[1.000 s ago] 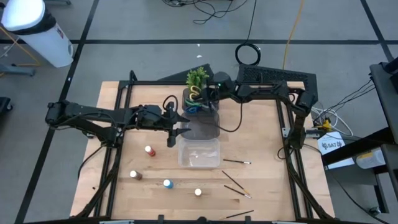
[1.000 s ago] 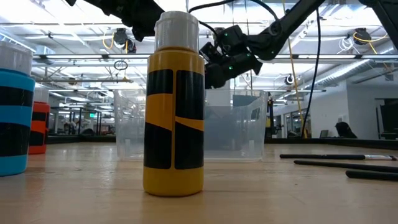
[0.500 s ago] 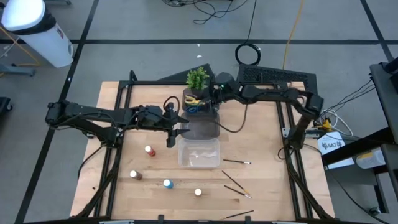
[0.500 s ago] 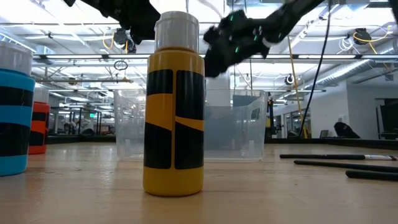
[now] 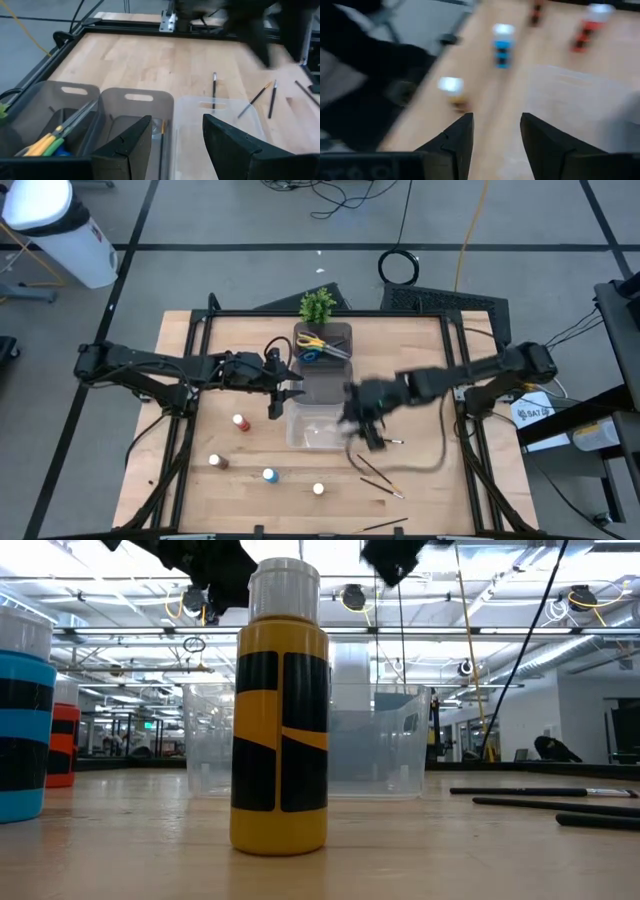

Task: Pick & Place Paint Supplies
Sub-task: Put the silver paintbrush into the bottom black bin

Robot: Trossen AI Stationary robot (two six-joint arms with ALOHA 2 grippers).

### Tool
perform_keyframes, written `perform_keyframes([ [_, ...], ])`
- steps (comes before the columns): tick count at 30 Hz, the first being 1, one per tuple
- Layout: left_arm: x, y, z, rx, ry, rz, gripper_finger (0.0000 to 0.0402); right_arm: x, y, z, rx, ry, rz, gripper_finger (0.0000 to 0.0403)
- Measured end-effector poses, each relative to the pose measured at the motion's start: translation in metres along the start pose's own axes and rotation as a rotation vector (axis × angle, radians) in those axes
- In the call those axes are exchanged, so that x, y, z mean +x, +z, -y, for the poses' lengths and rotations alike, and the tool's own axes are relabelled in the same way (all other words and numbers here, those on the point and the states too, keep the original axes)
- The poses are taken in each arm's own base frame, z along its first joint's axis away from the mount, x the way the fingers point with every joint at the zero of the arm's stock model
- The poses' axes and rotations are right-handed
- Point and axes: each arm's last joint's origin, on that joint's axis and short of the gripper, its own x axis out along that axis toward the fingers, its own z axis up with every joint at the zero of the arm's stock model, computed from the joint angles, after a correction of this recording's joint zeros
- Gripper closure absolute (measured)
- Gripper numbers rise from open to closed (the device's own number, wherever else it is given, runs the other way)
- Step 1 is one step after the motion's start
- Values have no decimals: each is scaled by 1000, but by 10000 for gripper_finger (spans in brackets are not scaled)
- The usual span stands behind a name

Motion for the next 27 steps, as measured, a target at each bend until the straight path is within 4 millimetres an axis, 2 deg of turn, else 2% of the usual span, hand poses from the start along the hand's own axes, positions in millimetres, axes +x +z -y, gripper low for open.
perform_keyframes([
  [4, 6, -1, 4, -13, -14, 1, 213, 15, -5, -44, 34, 85, -61, 255],
  [6, 8, -1, 6, -19, -21, 7, 213, 17, -19, -60, 78, -2, -177, 258],
  [10, 8, -2, 9, -17, -28, 2, 213, 8, -49, -80, 161, -303, -393, 268],
  [13, 8, -2, 9, -14, -28, 1, 213, 11, -78, -87, 245, -398, -465, 270],
  [19, 8, -2, 8, -6, -14, 3, 213, 25, -134, -84, 335, -351, -551, 255],
  [27, 8, -2, 6, -5, 38, 7, 213, 31, -174, -73, 368, -320, -597, 249],
])
